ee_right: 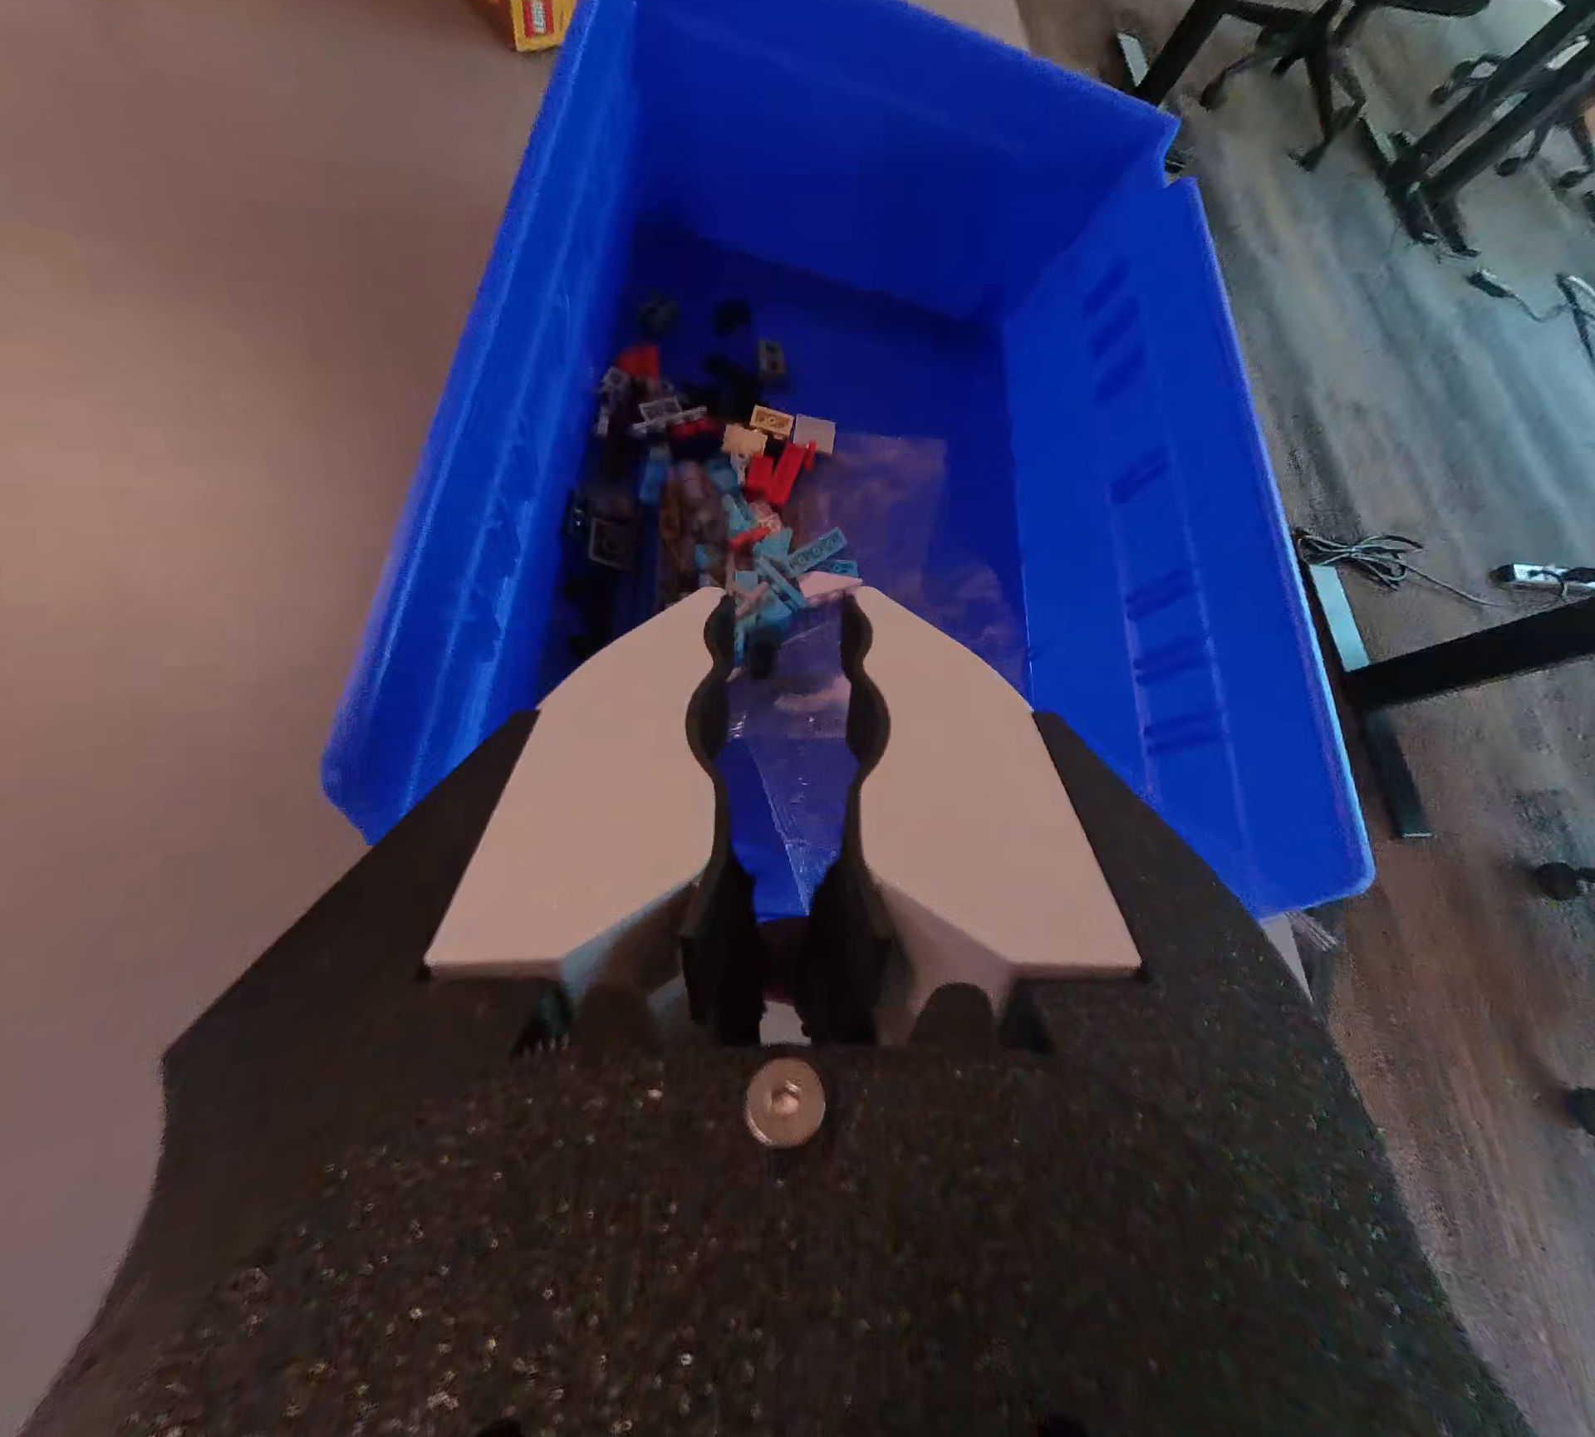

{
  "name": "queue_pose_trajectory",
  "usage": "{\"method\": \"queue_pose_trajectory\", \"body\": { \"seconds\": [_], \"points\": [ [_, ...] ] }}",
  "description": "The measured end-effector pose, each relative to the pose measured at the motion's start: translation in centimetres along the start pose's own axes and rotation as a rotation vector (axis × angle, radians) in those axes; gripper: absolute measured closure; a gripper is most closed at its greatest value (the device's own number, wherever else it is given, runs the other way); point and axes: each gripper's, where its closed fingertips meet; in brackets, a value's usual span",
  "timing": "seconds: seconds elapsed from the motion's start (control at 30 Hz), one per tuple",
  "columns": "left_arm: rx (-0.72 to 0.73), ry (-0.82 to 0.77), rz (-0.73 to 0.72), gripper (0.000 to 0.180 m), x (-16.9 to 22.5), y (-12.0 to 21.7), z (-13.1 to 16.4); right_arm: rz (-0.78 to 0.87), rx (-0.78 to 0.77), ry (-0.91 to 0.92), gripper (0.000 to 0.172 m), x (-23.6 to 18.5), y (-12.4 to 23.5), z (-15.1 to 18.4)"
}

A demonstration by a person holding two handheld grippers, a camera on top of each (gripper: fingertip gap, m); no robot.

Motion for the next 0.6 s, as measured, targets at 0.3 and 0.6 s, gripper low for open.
{"method": "queue_pose_trajectory", "body": {
  "seconds": [0.3,0.6],
  "points": [
    [-0.006,0.011,0.012,0.137,0.0,0.1,0.3,0.066,0.081,0.017,0.141,0.3,1.0,-1.4],
    [-0.033,-0.004,0.018,0.157,0.3,-0.3,0.6,-0.224,0.503,0.335,0.144,-10.3,9.2,-7.8]
  ]
}}
Point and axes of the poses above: each gripper's, where its closed fingertips meet, y back along the fingers, z out of its underside, x = y × z across the jaws, and after that the axes turned 15 degrees about -x, right-handed
